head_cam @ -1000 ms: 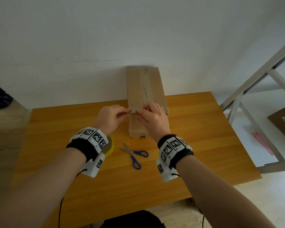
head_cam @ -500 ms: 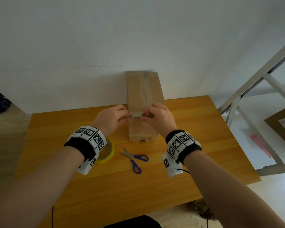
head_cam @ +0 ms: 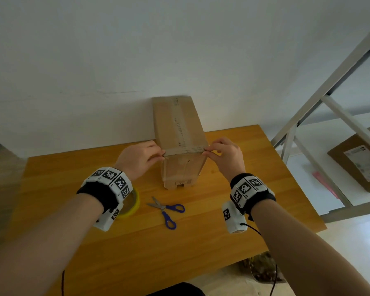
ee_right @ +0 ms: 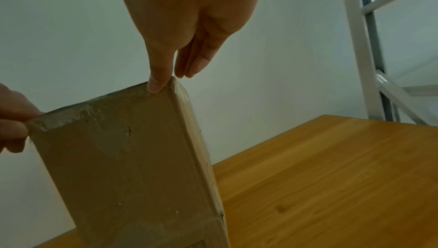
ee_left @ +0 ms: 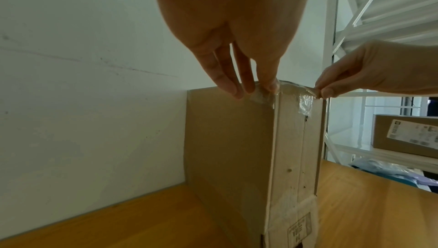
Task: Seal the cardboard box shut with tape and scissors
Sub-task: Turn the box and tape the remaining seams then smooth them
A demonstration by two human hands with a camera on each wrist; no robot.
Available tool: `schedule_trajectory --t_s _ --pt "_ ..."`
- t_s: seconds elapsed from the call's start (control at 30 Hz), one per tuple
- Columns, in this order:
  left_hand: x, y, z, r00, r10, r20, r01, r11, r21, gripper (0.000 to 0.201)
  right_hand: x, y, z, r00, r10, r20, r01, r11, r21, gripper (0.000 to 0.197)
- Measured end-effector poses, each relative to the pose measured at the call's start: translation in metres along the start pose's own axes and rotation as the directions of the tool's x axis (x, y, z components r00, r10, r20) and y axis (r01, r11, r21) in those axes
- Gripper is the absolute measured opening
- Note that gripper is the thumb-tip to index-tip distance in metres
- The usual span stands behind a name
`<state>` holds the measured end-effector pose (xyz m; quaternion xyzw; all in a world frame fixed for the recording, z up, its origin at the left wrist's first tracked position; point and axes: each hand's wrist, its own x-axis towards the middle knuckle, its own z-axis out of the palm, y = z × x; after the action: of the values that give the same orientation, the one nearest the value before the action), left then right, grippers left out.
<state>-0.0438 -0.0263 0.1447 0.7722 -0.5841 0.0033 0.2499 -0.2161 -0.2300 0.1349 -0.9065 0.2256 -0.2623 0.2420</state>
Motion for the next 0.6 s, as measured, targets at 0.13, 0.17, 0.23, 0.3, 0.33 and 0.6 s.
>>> schedule_trajectory --t_s 0.13,0.17,0.23,0.3,0.33,0.6 --pt "-0.0003 0.0005 -0.0004 1.000 -0.002 0.012 0.002 1.000 -0.014 0.014 -0.0035 0.0019 -0.0068 0.997 0.074 0.028 -0.076 0.993 0.087 0.021" --pt "-0.0003 0.0004 -0.0014 1.000 -0.002 0.017 0.003 1.000 -0.017 0.015 -0.0035 0.0016 -0.0078 0.996 0.079 0.041 -0.082 0.992 0.095 0.023" --pt "0.0007 0.0001 -0.0022 1.000 -0.009 0.028 0.009 1.000 -0.016 0.016 -0.0029 0.0015 -0.0077 0.995 0.091 0.048 -0.096 0.989 0.111 0.023" --pt "0.0031 0.0006 -0.0016 0.999 -0.003 0.036 0.004 1.000 -0.006 0.015 -0.0010 0.0015 -0.0050 0.994 0.101 0.031 -0.103 0.990 0.100 0.018" --pt "0.0038 0.0008 -0.0003 0.999 0.001 0.038 -0.001 1.000 -0.003 0.015 -0.0001 0.0012 -0.0031 0.995 0.092 0.022 -0.094 0.993 0.077 0.014" --pt "0.0038 0.0043 -0.0009 0.999 -0.045 0.020 0.047 0.996 -0.079 0.020 -0.0016 0.0008 -0.0071 0.978 0.174 0.119 -0.191 0.969 0.156 0.031"
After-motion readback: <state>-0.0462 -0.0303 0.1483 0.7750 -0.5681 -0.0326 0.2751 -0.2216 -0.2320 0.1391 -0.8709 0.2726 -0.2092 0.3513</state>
